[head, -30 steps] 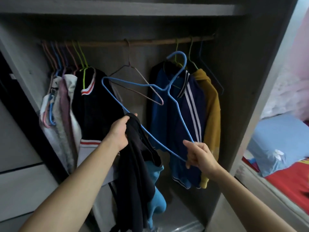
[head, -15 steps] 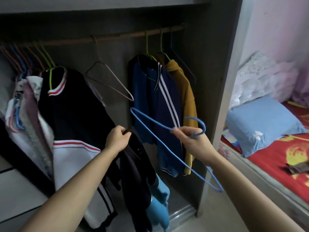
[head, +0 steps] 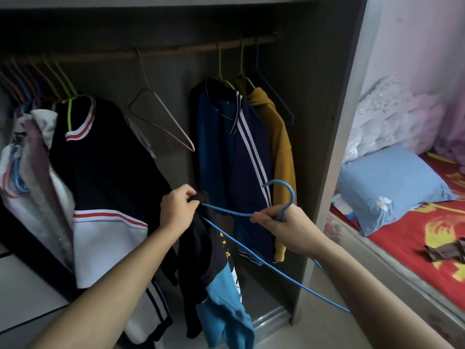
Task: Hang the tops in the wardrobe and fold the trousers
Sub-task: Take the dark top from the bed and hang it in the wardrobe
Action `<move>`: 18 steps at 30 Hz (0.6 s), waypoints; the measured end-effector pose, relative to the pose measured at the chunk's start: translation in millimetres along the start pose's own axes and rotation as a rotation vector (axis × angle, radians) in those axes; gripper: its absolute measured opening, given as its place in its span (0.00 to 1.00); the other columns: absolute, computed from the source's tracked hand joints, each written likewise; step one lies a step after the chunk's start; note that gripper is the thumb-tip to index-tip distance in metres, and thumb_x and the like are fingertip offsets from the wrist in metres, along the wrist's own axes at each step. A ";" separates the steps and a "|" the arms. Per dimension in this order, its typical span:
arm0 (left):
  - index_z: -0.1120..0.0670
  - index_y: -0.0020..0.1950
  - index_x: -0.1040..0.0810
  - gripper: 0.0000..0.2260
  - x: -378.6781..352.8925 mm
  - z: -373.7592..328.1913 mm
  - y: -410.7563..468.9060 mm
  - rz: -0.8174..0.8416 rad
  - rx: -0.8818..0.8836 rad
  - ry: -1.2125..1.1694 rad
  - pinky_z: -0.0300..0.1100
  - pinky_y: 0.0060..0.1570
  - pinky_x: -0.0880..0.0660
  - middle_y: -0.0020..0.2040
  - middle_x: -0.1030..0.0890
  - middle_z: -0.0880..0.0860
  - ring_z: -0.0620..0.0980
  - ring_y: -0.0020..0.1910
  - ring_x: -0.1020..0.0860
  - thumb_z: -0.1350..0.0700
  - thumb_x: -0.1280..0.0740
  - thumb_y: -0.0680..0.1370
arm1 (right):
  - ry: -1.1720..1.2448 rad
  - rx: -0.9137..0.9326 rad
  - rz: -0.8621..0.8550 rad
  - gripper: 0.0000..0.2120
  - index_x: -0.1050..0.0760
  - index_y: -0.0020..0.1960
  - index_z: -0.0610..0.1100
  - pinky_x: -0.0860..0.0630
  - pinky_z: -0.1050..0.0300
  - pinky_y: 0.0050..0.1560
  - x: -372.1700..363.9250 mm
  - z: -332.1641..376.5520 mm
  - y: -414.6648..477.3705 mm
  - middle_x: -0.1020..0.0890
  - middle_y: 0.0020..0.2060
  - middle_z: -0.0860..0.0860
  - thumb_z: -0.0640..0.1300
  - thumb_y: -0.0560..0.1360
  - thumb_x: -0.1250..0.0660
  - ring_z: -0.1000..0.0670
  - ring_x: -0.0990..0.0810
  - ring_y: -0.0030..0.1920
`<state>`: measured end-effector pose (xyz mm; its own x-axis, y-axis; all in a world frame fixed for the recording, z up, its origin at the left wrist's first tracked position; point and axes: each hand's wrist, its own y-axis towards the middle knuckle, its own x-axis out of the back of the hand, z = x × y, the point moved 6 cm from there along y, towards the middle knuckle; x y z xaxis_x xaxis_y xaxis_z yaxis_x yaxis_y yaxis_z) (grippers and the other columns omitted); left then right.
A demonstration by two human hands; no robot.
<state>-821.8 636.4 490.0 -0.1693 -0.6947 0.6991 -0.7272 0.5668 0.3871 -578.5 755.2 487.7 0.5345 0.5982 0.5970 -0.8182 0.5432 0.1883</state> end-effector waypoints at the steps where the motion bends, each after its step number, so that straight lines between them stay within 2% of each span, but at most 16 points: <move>1: 0.51 0.40 0.19 0.07 -2.4 -8.0 -3.4 0.026 -0.041 -0.044 0.38 0.36 0.29 0.30 0.22 0.44 0.46 0.31 0.22 0.62 0.27 0.71 | -0.002 0.003 -0.008 0.14 0.16 0.53 0.48 0.19 0.56 0.51 -6.9 1.1 4.2 0.14 0.45 0.50 0.53 0.82 0.38 0.54 0.17 0.46; 3: 0.52 0.42 0.16 0.07 -5.0 -24.6 -13.0 0.077 -0.114 -0.152 0.36 0.33 0.27 0.29 0.21 0.42 0.37 0.27 0.24 0.64 0.28 0.71 | -0.018 -0.040 -0.004 0.16 0.16 0.51 0.43 0.24 0.65 0.39 -22.7 0.7 13.3 0.16 0.39 0.44 0.53 0.82 0.38 0.57 0.21 0.35; 4: 0.53 0.42 0.15 0.07 -4.8 -32.6 -18.0 0.099 -0.148 -0.197 0.34 0.32 0.27 0.30 0.20 0.42 0.35 0.26 0.25 0.65 0.28 0.71 | -0.020 -0.078 0.007 0.17 0.16 0.49 0.41 0.28 0.66 0.33 -30.6 0.0 17.3 0.17 0.37 0.42 0.53 0.82 0.37 0.56 0.25 0.31; 6: 0.53 0.43 0.14 0.08 -2.2 -46.8 -25.5 0.137 -0.239 -0.236 0.34 0.34 0.25 0.33 0.18 0.43 0.36 0.31 0.22 0.65 0.27 0.71 | 0.042 -0.173 0.024 0.19 0.17 0.47 0.39 0.32 0.62 0.31 -45.7 -5.6 24.3 0.19 0.34 0.40 0.54 0.81 0.36 0.55 0.29 0.30; 9: 0.51 0.46 0.15 0.08 1.9 -53.3 -23.6 0.165 -0.381 -0.152 0.38 0.47 0.26 0.44 0.20 0.46 0.45 0.44 0.21 0.63 0.27 0.71 | 0.306 -0.306 -0.020 0.22 0.16 0.43 0.41 0.35 0.57 0.30 -46.1 -5.9 30.0 0.28 0.26 0.48 0.56 0.81 0.37 0.53 0.32 0.27; 11: 0.52 0.52 0.18 0.08 3.0 -48.2 -16.7 0.232 -0.414 -0.065 0.40 0.60 0.31 0.54 0.21 0.46 0.46 0.57 0.25 0.55 0.30 0.74 | 0.493 -0.304 -0.027 0.22 0.16 0.44 0.39 0.38 0.60 0.26 -37.2 3.2 34.1 0.32 0.25 0.51 0.55 0.81 0.38 0.54 0.36 0.24; 12: 0.51 0.53 0.19 0.11 3.5 -45.0 -14.0 0.281 -0.409 -0.030 0.43 0.63 0.33 0.56 0.20 0.45 0.46 0.59 0.26 0.48 0.34 0.75 | 0.553 -0.289 -0.008 0.21 0.16 0.46 0.37 0.40 0.61 0.25 -33.0 9.3 36.3 0.33 0.25 0.52 0.53 0.82 0.37 0.54 0.37 0.24; 13: 0.50 0.52 0.20 0.14 4.8 -41.5 -12.2 0.320 -0.393 -0.006 0.44 0.62 0.34 0.52 0.19 0.44 0.45 0.56 0.25 0.43 0.39 0.76 | 0.589 -0.271 0.020 0.20 0.17 0.49 0.35 0.42 0.61 0.25 -30.7 14.5 37.9 0.34 0.26 0.51 0.51 0.81 0.37 0.54 0.38 0.24; 15: 0.49 0.47 0.25 0.15 9.5 -37.8 -8.4 0.314 -0.382 0.055 0.47 0.53 0.31 0.41 0.21 0.44 0.48 0.46 0.24 0.41 0.45 0.77 | 0.625 -0.229 0.074 0.16 0.19 0.53 0.32 0.42 0.60 0.27 -28.5 24.2 39.3 0.33 0.29 0.48 0.47 0.80 0.34 0.52 0.38 0.27; 16: 0.48 0.46 0.26 0.14 12.2 -37.3 -6.6 0.288 -0.389 0.088 0.48 0.50 0.31 0.38 0.23 0.44 0.50 0.44 0.24 0.41 0.45 0.77 | 0.636 -0.200 0.079 0.15 0.20 0.55 0.32 0.39 0.59 0.27 -26.7 27.8 40.1 0.31 0.30 0.46 0.45 0.79 0.33 0.51 0.36 0.27; 18: 0.48 0.47 0.27 0.13 17.4 -38.1 -0.6 0.237 -0.379 0.114 0.51 0.51 0.30 0.40 0.23 0.45 0.53 0.46 0.23 0.43 0.46 0.77 | 0.637 -0.125 0.031 0.11 0.18 0.56 0.37 0.29 0.58 0.31 -18.1 31.5 40.8 0.19 0.36 0.43 0.43 0.79 0.32 0.50 0.28 0.30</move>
<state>-798.9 640.9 524.8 -0.2118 -0.4852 0.8484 -0.3794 0.8408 0.3862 -628.2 748.0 509.2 0.5630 0.8263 0.0136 -0.8252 0.5612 0.0632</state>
